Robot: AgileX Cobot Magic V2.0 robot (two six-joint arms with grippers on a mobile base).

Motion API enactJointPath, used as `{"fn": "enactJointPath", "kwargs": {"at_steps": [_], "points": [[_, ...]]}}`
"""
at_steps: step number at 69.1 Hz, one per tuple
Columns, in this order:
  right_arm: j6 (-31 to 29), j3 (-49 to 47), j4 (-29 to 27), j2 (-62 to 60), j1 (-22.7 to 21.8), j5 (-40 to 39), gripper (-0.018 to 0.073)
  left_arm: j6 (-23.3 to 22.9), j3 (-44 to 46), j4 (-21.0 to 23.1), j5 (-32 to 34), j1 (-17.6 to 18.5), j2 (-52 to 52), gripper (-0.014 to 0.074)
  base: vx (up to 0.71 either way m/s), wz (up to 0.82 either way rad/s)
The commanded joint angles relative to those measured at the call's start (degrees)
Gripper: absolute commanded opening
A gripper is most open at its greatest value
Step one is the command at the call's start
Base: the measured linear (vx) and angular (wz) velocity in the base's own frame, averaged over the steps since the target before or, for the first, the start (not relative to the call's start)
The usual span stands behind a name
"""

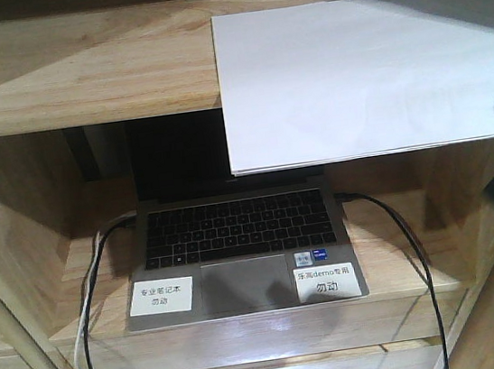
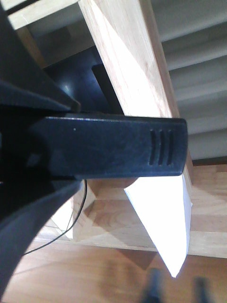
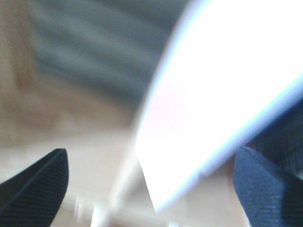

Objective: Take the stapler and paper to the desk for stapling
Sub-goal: 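Pinch the paper edge with the right gripper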

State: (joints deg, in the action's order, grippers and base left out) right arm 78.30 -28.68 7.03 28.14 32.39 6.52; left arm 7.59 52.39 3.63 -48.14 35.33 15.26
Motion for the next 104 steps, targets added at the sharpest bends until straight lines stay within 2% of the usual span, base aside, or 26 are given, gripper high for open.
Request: {"fn": "enactJointPath", "kwargs": {"at_steps": [1, 9, 20, 35, 40, 58, 78, 104], "points": [[-0.3, 2.4, -1.7, 0.0, 2.2, -10.4, 0.0643, 0.0, 1.5, 0.5, 7.3, 0.4, 0.9, -0.0006, 0.0, 0.0], [-0.4, 8.6, -2.3, 0.5, 2.5, -20.8, 0.0622, 0.0, 1.5, 0.5, 7.3, 0.4, 0.9, -0.0006, 0.0, 0.0], [-0.9, 16.9, -7.0, 2.8, 2.2, -35.6, 0.0592, 0.0, 1.5, 0.5, 7.3, 0.4, 0.9, -0.0006, 0.0, 0.0], [-10.0, 20.3, -13.8, 11.0, 2.1, -56.3, 0.059, 0.0, 1.5, 0.5, 7.3, 0.4, 0.9, -0.0006, 0.0, 0.0], [-11.6, 20.3, -15.2, 14.2, 2.1, -60.7, 0.059, 0.0, 1.5, 0.5, 7.3, 0.4, 0.9, -0.0006, 0.0, 0.0], [-11.6, 20.3, -17.8, 24.5, 2.1, -73.8, 0.059, 0.0, 1.5, 0.5, 7.3, 0.4, 0.9, -0.0006, 0.0, 0.0], [-12.8, 19.1, -20.0, 30.8, 2.1, -81.1, 0.059, 0.0, 1.5, 0.5, 7.3, 0.4, 0.9, -0.0006, 0.0, 0.0], [-15.9, 11.7, -19.9, 35.4, 2.1, -81.2, 0.059, 0.0, 1.5, 0.5, 7.2, 0.4, 0.9, -0.0006, 0.0, 0.0]]}}
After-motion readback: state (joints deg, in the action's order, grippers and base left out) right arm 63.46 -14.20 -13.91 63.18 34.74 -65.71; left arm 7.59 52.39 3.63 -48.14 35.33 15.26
